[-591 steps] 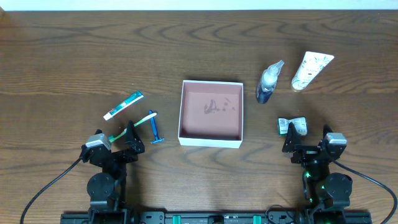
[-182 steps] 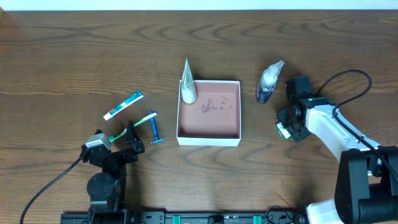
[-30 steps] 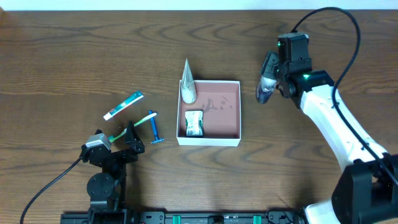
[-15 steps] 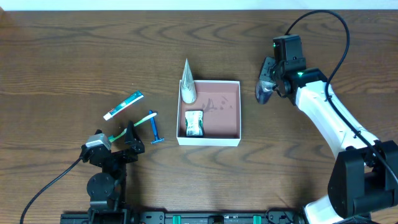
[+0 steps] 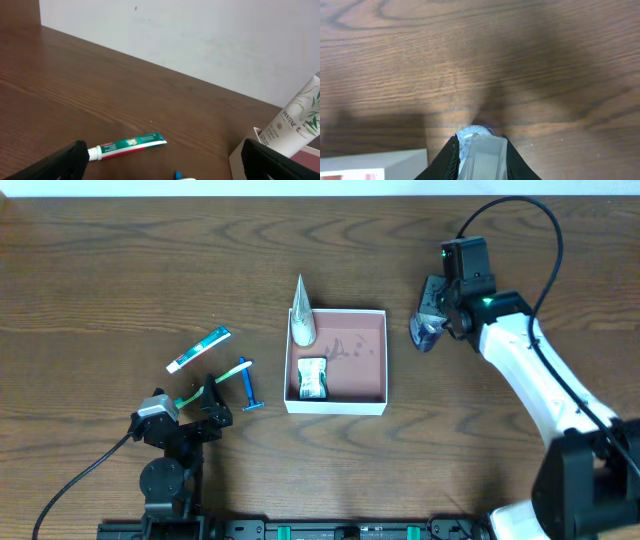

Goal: Pack container
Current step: 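Move the right gripper to the blue foam soap bottle and grasp it, then carry the soap bottle into the box beside the Pantene tube and release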

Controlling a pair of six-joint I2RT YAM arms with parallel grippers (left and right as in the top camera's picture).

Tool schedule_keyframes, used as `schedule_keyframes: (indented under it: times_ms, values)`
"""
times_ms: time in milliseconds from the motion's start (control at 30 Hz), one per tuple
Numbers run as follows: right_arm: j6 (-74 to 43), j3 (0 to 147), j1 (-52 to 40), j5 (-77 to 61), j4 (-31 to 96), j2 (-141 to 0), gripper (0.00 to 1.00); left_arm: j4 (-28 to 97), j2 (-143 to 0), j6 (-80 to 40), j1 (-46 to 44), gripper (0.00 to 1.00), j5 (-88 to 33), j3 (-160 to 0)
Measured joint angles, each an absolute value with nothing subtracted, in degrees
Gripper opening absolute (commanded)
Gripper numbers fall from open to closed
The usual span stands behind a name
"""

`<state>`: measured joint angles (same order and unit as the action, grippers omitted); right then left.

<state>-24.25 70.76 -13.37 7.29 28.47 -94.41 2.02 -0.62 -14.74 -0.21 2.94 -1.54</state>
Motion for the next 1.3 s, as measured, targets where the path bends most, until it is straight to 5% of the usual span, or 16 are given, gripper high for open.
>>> schedule_keyframes:
  times_ms: [433, 1300]
  values:
    - [-31.8, 70.7, -18.1, 3.3, 37.9, -71.5, 0.17, 2.0, -0.6, -14.7, -0.2, 0.98, 3.0, -1.5]
    - [-47.1, 70.7, -32.7, 5.1, 25.8, -90.1, 0.19, 2.0, -0.6, -14.7, -0.2, 0.98, 3.0, -1.5]
